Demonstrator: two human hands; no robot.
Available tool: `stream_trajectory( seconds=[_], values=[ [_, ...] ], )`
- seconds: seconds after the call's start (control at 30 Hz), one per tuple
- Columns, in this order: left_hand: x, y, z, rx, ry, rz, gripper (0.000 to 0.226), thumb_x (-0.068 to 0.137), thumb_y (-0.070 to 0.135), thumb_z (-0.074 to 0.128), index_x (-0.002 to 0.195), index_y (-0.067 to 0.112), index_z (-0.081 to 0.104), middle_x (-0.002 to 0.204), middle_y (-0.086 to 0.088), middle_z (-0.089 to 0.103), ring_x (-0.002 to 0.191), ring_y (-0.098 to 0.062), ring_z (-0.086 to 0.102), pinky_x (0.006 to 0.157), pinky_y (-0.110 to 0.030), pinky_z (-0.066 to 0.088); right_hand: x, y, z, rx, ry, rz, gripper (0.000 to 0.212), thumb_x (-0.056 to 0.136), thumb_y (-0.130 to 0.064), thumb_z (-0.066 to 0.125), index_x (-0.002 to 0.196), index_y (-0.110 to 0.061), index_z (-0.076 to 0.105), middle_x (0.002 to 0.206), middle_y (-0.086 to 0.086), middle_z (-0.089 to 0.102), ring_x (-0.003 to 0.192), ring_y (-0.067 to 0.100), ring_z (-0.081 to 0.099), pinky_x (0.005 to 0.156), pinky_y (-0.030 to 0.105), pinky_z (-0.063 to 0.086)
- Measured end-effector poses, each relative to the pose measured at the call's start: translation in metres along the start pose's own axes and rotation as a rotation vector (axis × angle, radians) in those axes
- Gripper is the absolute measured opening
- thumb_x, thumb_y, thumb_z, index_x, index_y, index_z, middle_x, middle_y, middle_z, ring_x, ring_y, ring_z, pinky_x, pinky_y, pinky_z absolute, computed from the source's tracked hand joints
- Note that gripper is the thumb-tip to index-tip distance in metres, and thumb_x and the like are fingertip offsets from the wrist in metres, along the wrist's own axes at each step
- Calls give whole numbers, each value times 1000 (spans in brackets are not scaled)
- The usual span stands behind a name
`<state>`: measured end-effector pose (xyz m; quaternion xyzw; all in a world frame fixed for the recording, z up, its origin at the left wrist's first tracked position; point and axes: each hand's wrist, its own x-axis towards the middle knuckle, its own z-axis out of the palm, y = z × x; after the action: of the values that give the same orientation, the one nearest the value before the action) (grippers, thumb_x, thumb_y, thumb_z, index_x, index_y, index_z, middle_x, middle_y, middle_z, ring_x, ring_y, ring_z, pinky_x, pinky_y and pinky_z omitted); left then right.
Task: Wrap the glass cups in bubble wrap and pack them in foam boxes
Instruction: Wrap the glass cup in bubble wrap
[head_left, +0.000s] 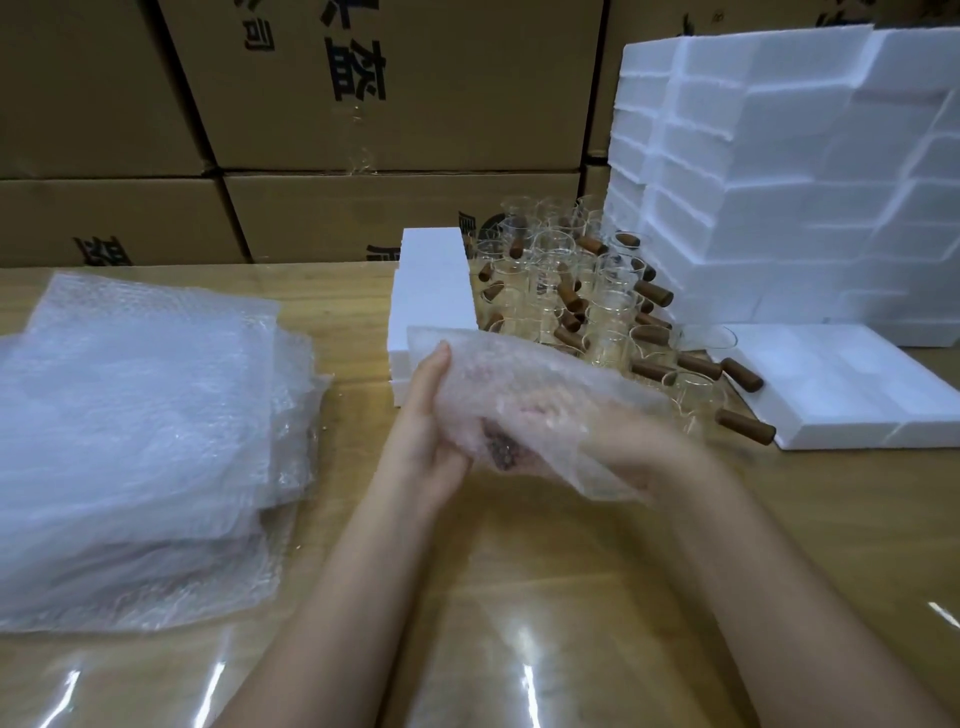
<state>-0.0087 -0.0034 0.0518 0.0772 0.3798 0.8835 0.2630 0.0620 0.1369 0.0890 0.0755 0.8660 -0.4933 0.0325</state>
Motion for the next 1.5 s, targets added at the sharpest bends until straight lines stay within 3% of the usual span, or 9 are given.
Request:
stream_trajectory(
  seconds=[0.1, 0.33, 0.43, 0.5, 0.63, 0.93, 1.1, 1.3, 1.5],
  values=[
    [7, -11, -9, -195, 54, -47, 54, 85, 45, 55, 124, 8, 58, 118, -17, 65, 107, -30, 62, 102, -48, 43, -19, -23, -25, -55, 14, -35, 19, 96, -28, 50, 90, -42, 61, 91, -28, 65, 82, -14, 58, 76, 11, 45],
    [6, -35, -23, -154, 42, -74, 44, 88, 46, 50, 103, 14, 76, 116, -13, 68, 103, -26, 67, 81, -41, 54, -45, -43, -49, -47, 488, -521, 16, 94, -27, 50, 92, -31, 65, 96, -16, 68, 88, -2, 61, 76, 16, 50],
    [6, -37, -25, -120, -3, -54, 44, 92, 46, 46, 103, 16, 76, 117, -14, 68, 106, -27, 66, 83, -40, 54, -31, -44, -18, -403, 302, -586, 34, 92, -48, 46, 122, -37, 56, 126, -25, 53, 115, -18, 38, 102, 25, 30],
    [6, -37, -27, -117, -11, -62, 46, 93, 46, 46, 102, 13, 76, 110, -16, 69, 101, -27, 67, 79, -38, 56, -17, -35, -1, -574, 195, -536, 41, 92, -55, 45, 125, -33, 55, 131, -21, 52, 104, -28, 25, 97, 17, 16],
    [7, -35, -29, -118, -3, -78, 58, 88, 46, 51, 125, 2, 59, 121, -21, 60, 110, -30, 61, 92, -42, 52, -2, -14, 18, -686, 125, -488, 46, 91, -58, 43, 119, -25, 59, 123, -12, 59, 114, 5, 43, 94, 9, 5],
    [3, -35, -28, -149, -19, -135, 52, 80, 44, 60, 112, 3, 64, 115, -19, 63, 106, -29, 63, 95, -40, 49, 10, 3, 39, -846, 151, -454, 49, 85, -61, 47, 117, -26, 56, 122, -12, 55, 119, 8, 46, 114, 41, 8],
    [1, -29, -27, -174, -23, -61, 50, 78, 50, 57, 98, 6, 71, 107, -15, 67, 105, -26, 62, 98, -38, 45, 16, 4, 53, -936, 154, -562, 30, 83, -21, 60, 113, -15, 58, 123, -1, 56, 120, 20, 46, 104, 35, 21],
    [7, -18, -28, 415, 241, 296, 31, 93, 17, 59, 122, 27, 57, 123, -7, 63, 116, -23, 60, 101, -38, 47, 16, 7, 28, -1120, 202, -540, 35, 84, 2, 42, 107, -18, 59, 103, -4, 63, 104, 18, 59, 111, 35, -19],
    [10, -34, -31, 882, 182, 358, 31, 87, 7, 63, 100, 35, 62, 101, 9, 70, 98, -9, 64, 86, -20, 49, 19, 12, 25, -1103, -29, -471, 33, 84, -4, 47, 107, -24, 59, 114, -11, 61, 113, 9, 55, 114, 40, -14]
  ],
)
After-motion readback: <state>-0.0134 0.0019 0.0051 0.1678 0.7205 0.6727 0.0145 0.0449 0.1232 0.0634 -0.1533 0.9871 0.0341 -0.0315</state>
